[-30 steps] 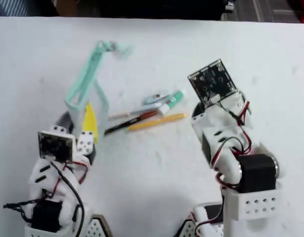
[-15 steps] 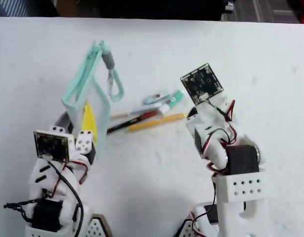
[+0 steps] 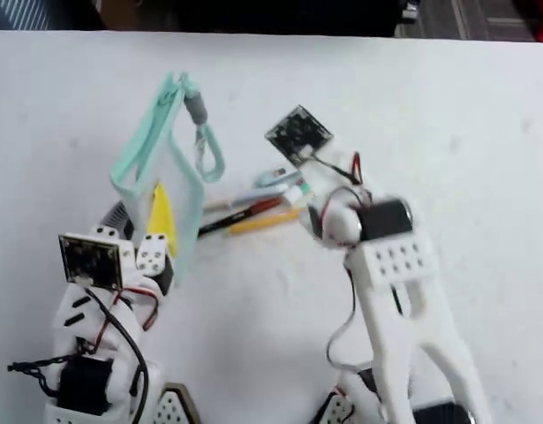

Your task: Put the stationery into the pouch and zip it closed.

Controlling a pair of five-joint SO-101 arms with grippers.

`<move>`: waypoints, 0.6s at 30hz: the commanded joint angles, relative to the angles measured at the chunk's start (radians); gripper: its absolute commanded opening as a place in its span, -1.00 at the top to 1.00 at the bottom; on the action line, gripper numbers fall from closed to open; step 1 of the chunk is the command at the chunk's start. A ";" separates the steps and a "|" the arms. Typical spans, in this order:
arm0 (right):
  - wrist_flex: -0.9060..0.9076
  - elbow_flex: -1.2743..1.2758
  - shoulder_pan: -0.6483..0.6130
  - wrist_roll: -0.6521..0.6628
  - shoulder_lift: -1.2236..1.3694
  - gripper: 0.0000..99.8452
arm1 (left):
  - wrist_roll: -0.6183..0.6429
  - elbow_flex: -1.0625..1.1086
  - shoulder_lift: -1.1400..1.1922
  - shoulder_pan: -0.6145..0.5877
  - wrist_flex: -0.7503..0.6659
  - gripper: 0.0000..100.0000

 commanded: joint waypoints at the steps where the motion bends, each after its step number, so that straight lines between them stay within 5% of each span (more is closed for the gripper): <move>1: -0.001 -0.094 -0.012 0.071 0.116 0.79 | 0.009 -0.015 -0.008 0.002 -0.037 0.95; 18: -0.153 -0.094 -0.104 0.471 0.515 0.70 | 0.008 -0.015 -0.008 0.002 -0.037 0.95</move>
